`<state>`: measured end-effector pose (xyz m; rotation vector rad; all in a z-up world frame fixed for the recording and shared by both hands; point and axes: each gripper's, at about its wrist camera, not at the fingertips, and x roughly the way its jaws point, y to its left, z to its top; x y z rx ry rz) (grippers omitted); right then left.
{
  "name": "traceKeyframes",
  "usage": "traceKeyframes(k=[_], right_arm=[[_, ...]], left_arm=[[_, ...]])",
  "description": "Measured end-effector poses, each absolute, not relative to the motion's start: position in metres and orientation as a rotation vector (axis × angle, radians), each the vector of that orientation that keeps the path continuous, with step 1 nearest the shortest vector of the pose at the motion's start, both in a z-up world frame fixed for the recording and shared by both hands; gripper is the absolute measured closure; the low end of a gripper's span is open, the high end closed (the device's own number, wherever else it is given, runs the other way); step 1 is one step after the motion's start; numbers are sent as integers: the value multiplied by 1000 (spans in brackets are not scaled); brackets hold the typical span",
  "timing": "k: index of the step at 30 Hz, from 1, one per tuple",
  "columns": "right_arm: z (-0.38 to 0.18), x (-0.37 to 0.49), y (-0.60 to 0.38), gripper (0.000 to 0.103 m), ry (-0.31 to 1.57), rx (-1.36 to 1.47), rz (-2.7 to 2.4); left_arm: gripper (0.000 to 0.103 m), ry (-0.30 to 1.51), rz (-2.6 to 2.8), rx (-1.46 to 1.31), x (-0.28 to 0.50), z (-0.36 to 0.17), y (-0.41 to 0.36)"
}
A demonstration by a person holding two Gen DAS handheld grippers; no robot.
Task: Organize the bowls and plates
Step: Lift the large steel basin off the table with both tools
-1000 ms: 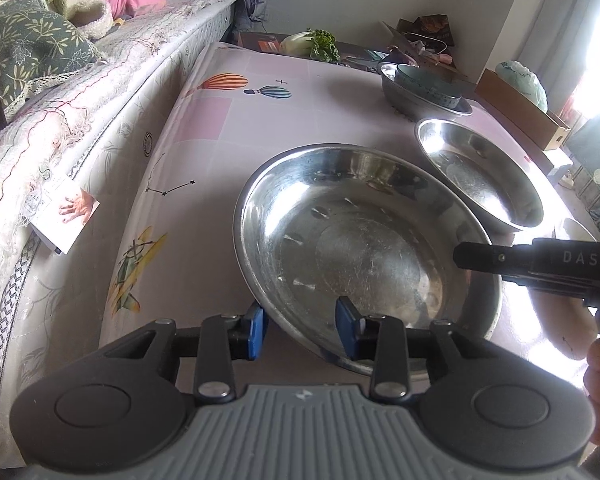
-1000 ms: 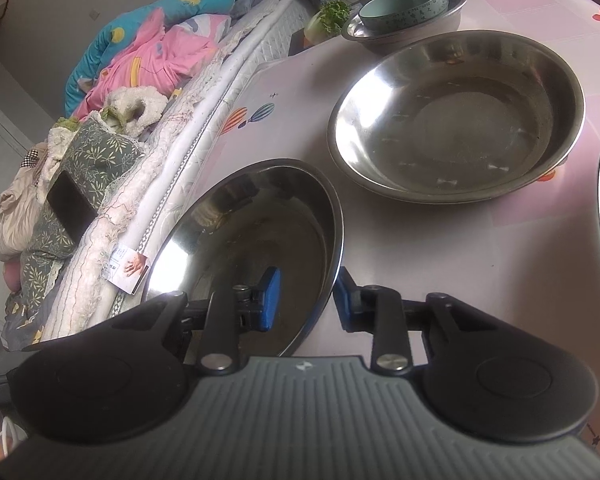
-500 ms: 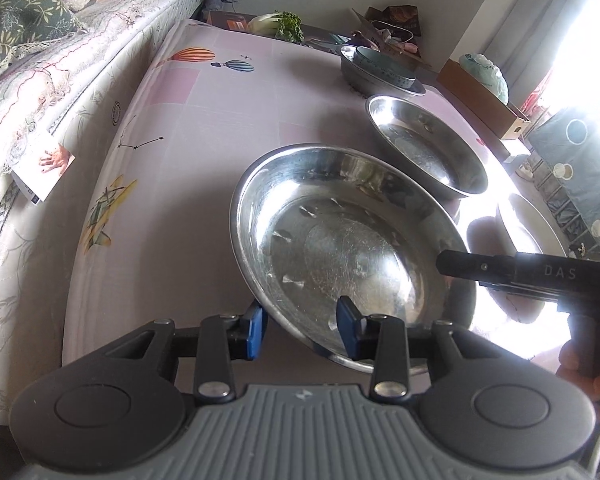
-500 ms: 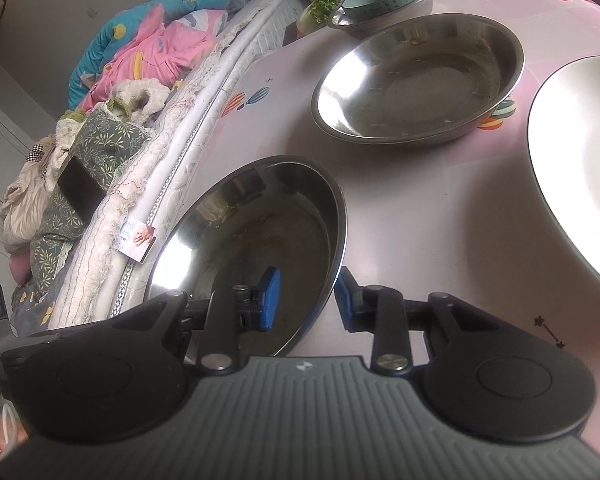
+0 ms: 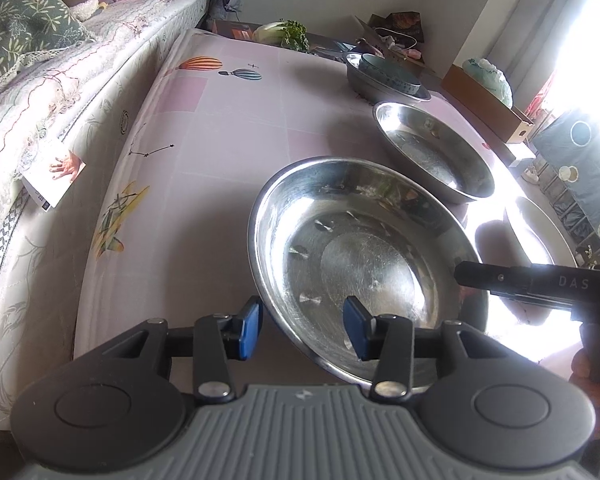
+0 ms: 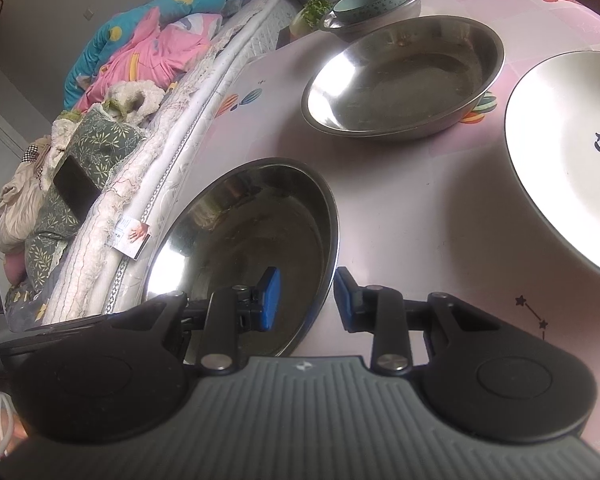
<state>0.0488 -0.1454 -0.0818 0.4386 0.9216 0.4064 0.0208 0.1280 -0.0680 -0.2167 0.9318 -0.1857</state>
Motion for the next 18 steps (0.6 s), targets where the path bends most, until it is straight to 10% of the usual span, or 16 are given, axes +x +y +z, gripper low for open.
traceKeyframes(k=[18], right_arm=[[-90,57,-144,73,937,475,391]], left_arm=[[56,929,-153,-190,39,-76,124]])
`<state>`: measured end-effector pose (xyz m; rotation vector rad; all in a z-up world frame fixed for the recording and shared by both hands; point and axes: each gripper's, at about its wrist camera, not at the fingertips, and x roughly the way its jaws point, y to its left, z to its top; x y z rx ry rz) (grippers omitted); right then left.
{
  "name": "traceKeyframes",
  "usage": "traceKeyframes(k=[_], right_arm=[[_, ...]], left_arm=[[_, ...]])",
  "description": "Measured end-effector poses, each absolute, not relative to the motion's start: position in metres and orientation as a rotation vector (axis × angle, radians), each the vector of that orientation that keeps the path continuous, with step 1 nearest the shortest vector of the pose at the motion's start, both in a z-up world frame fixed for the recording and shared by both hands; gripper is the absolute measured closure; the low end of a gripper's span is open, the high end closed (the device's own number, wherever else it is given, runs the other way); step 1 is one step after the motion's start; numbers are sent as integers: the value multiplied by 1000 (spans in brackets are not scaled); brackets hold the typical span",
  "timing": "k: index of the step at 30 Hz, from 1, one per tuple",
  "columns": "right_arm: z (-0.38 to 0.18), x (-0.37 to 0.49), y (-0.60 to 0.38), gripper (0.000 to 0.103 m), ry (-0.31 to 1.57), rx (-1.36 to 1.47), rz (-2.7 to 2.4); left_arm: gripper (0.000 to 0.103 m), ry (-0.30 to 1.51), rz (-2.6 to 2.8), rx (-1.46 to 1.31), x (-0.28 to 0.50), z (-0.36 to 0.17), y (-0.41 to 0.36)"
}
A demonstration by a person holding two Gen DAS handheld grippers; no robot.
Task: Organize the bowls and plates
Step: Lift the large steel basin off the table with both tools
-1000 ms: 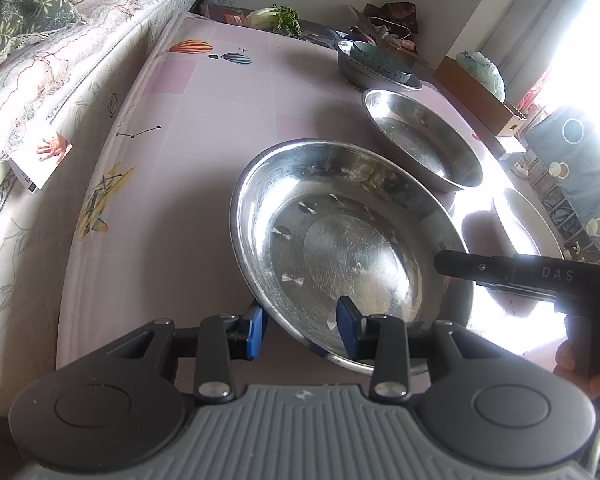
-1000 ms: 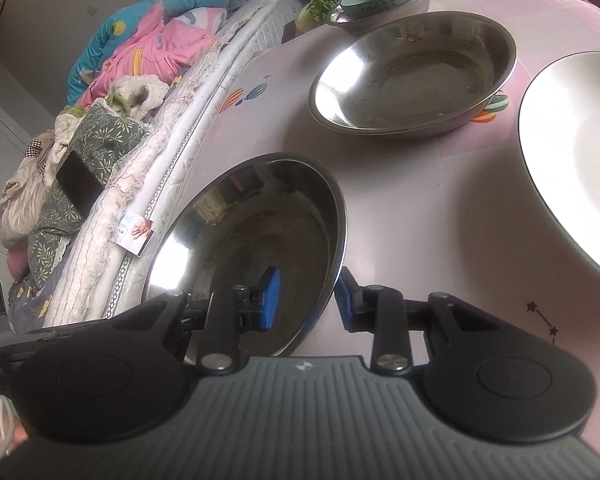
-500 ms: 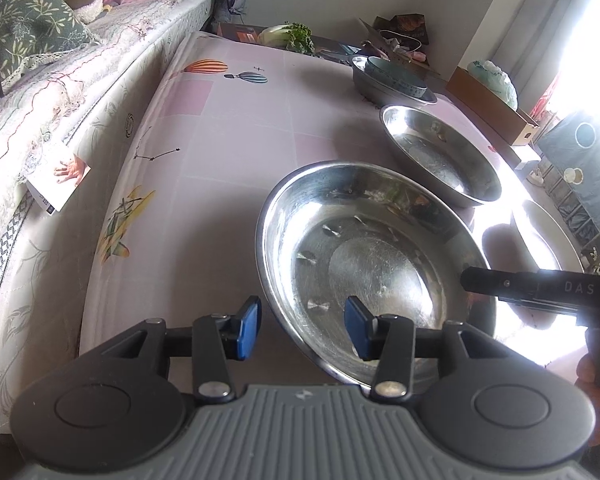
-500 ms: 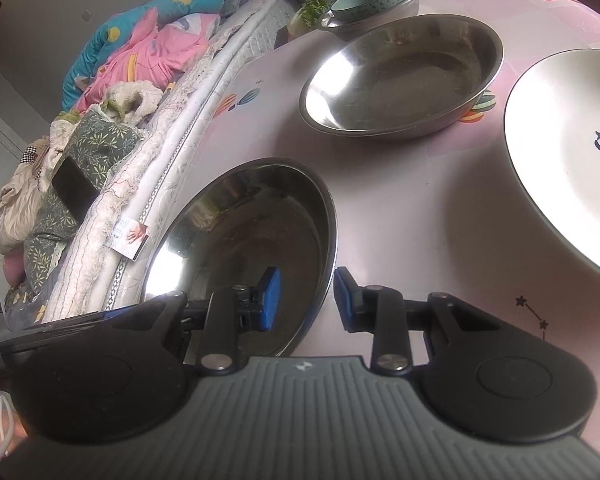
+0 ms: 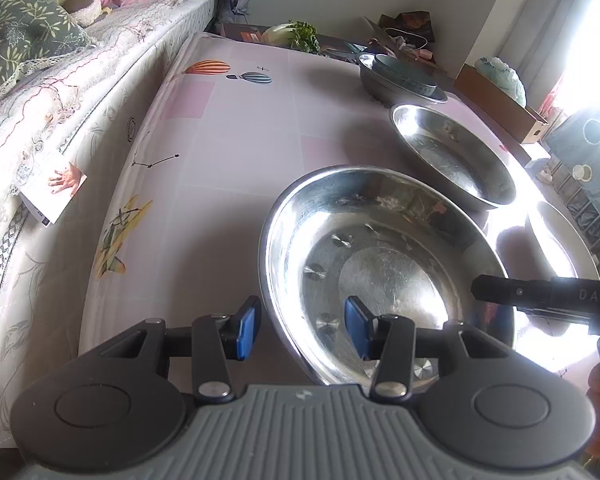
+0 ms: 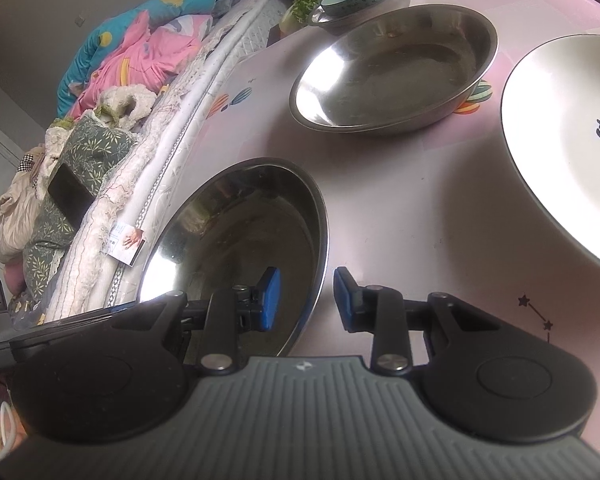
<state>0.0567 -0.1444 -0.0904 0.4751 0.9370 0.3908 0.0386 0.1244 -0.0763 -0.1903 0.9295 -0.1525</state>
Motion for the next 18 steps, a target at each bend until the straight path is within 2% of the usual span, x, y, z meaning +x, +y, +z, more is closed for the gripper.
traceKeyframes(k=[7,13,18], right_arm=[[-94,63,-143,73,924,477,391],[-94,65,-137,78,913,454,401],[-94,65,-136,79,910,449,395]], left_arm=[[58,924,-146,-178,46,-78,121],[67,921,-128,-172,48,-78,121],[68,928,-136,-185,45,-76,122]])
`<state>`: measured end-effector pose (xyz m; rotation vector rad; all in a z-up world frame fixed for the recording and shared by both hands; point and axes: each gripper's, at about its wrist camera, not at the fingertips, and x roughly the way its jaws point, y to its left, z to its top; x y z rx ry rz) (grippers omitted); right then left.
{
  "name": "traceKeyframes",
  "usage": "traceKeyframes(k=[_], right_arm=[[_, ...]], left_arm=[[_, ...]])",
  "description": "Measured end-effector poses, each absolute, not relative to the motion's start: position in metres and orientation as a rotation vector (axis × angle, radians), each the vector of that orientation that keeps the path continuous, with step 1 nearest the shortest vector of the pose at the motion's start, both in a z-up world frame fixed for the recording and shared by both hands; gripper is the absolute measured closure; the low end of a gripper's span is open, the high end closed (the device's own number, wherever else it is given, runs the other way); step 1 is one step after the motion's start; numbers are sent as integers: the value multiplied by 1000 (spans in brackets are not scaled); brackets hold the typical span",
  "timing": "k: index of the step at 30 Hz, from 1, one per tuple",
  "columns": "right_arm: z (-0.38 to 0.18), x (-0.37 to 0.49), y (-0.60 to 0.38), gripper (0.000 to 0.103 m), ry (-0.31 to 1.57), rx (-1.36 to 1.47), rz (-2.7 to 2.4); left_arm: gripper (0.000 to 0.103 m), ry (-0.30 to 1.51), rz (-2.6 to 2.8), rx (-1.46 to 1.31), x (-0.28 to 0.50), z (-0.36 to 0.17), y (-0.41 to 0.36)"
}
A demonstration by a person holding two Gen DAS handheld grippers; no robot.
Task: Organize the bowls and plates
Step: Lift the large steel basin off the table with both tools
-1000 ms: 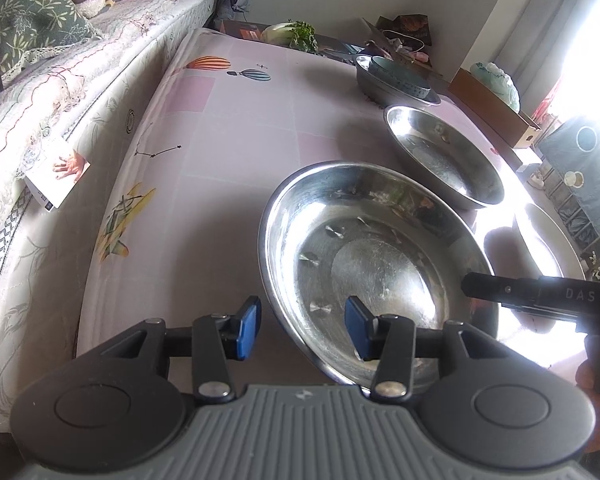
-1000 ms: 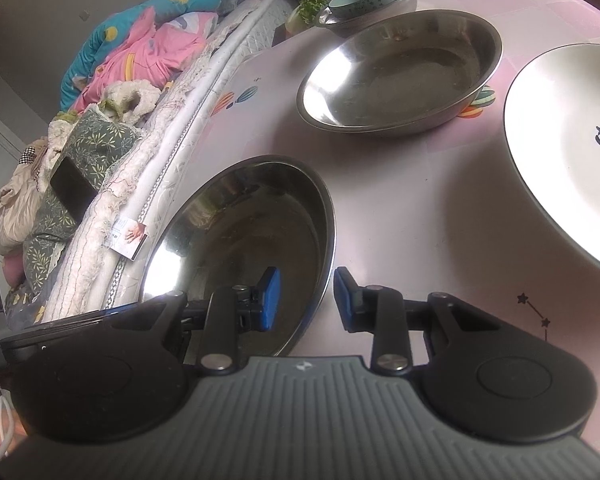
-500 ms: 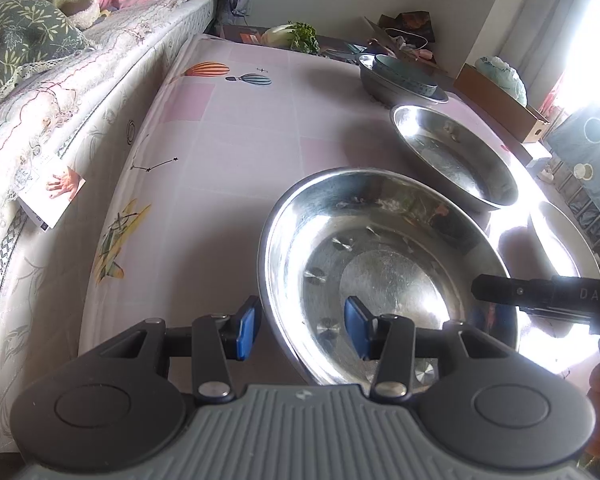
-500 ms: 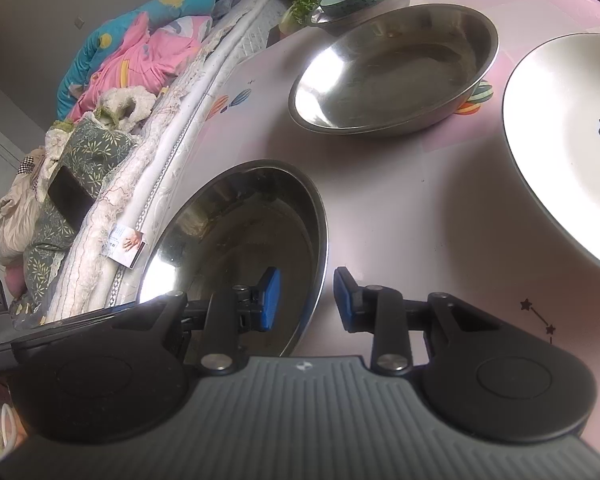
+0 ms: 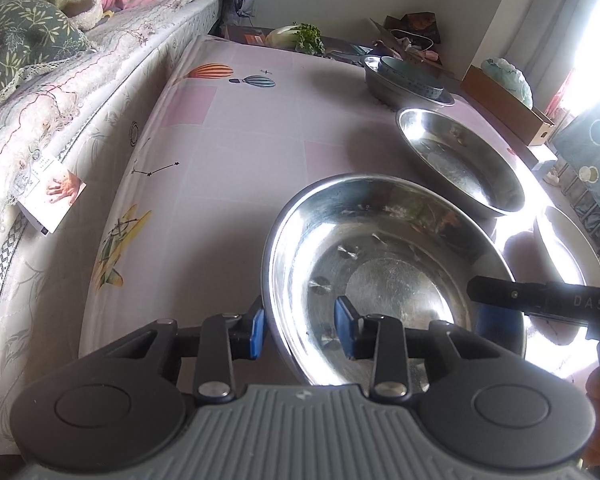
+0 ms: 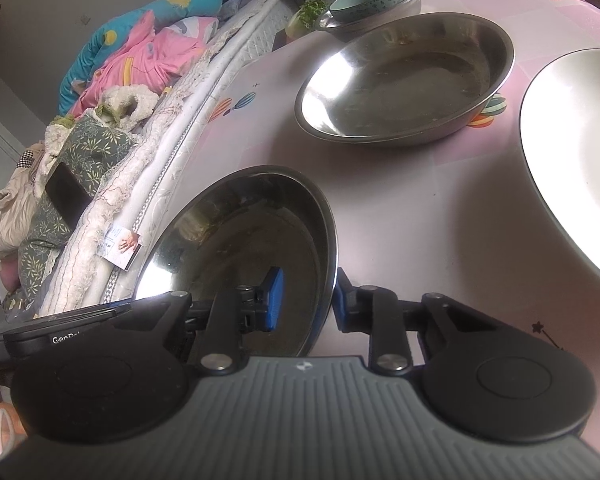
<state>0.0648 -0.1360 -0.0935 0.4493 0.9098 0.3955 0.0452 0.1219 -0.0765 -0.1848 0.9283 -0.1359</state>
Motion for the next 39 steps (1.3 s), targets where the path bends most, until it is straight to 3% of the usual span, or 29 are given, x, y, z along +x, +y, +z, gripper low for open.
traceKeyframes(k=[39], right_arm=[[-93,63,-138,78,902,450,378]], left_arm=[[60,913,-165,-103,49,-79,109]])
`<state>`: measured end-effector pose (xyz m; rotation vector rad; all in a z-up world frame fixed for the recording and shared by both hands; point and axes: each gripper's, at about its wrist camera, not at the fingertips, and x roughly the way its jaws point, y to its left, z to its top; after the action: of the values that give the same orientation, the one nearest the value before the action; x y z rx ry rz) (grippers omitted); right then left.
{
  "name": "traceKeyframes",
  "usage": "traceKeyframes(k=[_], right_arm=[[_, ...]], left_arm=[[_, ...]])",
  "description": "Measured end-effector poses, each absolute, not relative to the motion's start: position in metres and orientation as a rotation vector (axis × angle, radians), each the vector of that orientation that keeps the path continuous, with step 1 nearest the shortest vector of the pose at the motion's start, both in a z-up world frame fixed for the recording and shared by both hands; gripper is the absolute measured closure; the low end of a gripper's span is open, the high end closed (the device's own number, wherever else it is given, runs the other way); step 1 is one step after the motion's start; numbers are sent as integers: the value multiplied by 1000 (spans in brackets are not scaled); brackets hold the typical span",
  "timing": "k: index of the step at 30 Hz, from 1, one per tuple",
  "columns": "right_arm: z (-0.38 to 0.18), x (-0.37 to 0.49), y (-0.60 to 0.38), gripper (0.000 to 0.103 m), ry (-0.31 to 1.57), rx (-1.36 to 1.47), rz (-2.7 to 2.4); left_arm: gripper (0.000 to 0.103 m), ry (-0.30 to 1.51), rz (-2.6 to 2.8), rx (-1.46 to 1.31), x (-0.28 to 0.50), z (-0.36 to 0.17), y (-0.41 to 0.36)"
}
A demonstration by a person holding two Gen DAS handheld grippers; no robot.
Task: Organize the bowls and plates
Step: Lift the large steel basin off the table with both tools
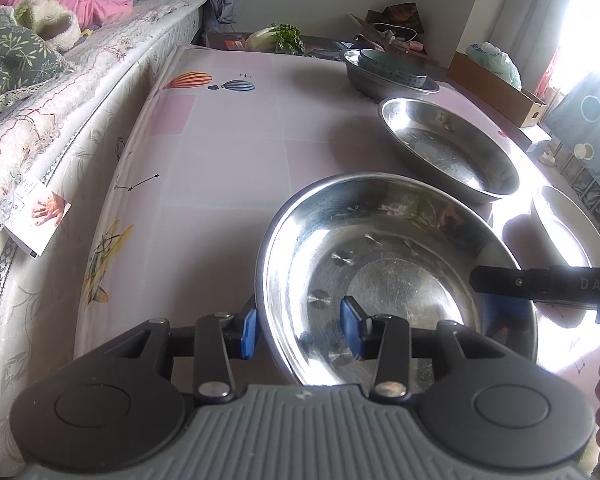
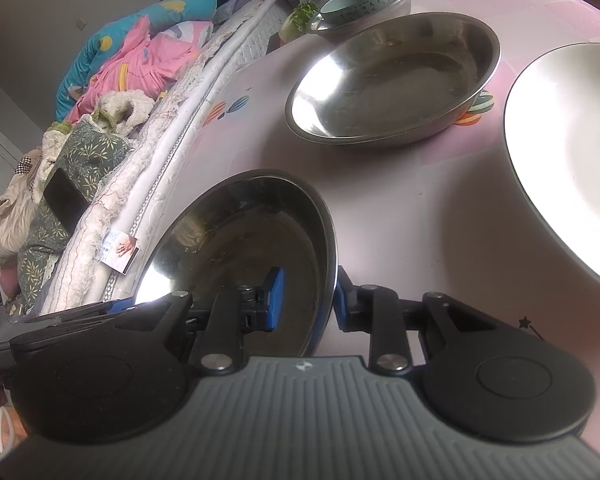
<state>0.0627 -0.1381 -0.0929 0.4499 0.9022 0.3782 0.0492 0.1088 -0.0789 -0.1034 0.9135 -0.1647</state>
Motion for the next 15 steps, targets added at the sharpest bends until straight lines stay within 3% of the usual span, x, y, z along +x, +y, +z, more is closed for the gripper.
traceKeyframes(k=[4,15], right_arm=[[-93,63,-138,77,903,451,379],[-94,63,-138,77,907,460,381]], left_arm=[[55,911,-171,-100,49,-79,108],[55,908,-168,-112,49,-79,108]])
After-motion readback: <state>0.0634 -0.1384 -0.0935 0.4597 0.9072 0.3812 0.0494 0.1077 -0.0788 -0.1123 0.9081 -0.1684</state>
